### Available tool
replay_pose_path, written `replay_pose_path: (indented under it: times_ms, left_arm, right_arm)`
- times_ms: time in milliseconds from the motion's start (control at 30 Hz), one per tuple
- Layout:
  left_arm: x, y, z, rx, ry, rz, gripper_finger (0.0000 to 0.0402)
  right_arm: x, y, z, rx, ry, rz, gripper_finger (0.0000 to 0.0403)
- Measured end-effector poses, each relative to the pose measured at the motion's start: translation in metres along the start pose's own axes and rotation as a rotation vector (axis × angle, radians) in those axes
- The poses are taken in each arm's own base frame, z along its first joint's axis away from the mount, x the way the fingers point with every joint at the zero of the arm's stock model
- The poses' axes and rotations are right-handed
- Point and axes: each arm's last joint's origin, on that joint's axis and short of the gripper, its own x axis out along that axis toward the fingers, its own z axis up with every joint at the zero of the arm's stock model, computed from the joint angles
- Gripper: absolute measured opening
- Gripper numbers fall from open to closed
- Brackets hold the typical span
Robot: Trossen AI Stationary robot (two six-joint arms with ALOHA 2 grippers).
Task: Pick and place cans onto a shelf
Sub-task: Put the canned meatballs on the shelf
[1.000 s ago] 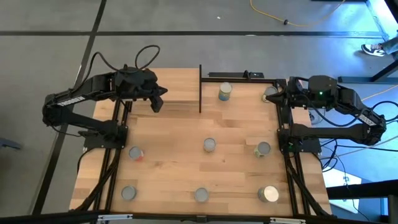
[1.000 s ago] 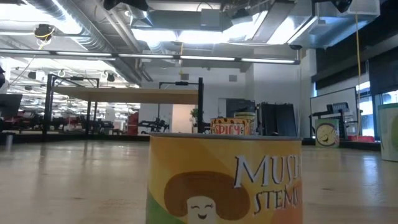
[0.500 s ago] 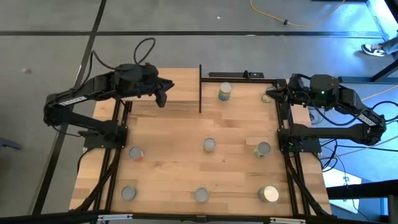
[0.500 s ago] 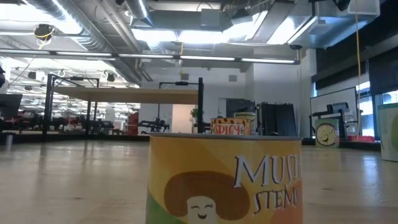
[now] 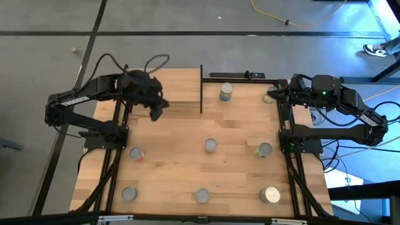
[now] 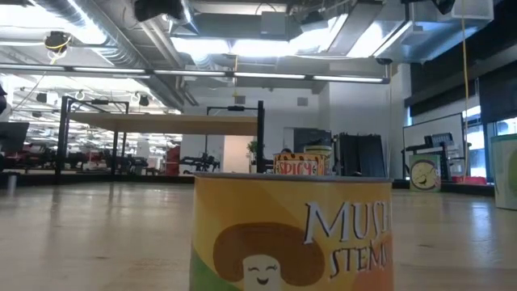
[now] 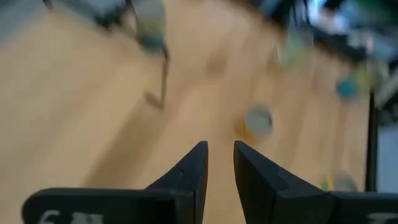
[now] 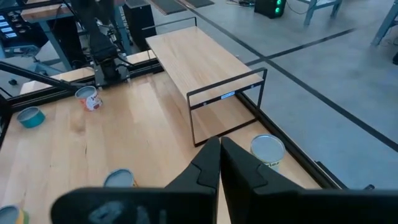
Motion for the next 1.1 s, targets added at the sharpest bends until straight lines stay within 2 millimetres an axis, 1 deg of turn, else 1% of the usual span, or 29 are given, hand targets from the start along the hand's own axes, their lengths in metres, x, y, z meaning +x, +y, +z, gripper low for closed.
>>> replay_pose_path:
  times_ms: [167,267,467,633,733,867,967,1100]
  left_arm:
    - [-0.003,0.003,-0.027,-0.02,0.317,-0.031,0.0069]
    - [-0.006,0.001,-0.04,-0.008,0.457,-0.016,0.0071]
    - [-0.014,-0.008,-0.058,0.07,0.611,-0.008,0.0068]
    - [-0.012,-0.016,-0.074,0.159,0.656,-0.016,0.0067]
    - [-0.004,-0.016,-0.091,0.181,0.704,0.036,0.0067]
    - [0.015,-0.015,-0.116,0.205,0.782,0.071,0.0067]
    - [0.028,-0.015,-0.133,0.26,0.818,0.041,0.0067]
    - [0.047,-0.013,-0.155,0.385,0.848,0.008,0.0067]
  right_arm:
    - [0.0,0.0,0.0,-0.032,0.0,0.0,0.0016]
    - [0.0,0.0,0.0,-0.033,0.001,0.0,0.0016]
    - [0.0,0.0,0.0,-0.03,0.001,0.0,0.0016]
    - [0.0,0.0,0.0,-0.029,0.001,-0.001,0.0016]
    - [0.0,0.0,0.0,-0.029,0.001,0.0,0.0016]
    - [0.0,0.0,0.0,-0.029,0.001,-0.001,0.0016]
    - [0.0,0.0,0.0,-0.029,0.001,-0.001,0.0016]
    - [0.0,0.0,0.0,-0.029,0.001,0.0,0.0016]
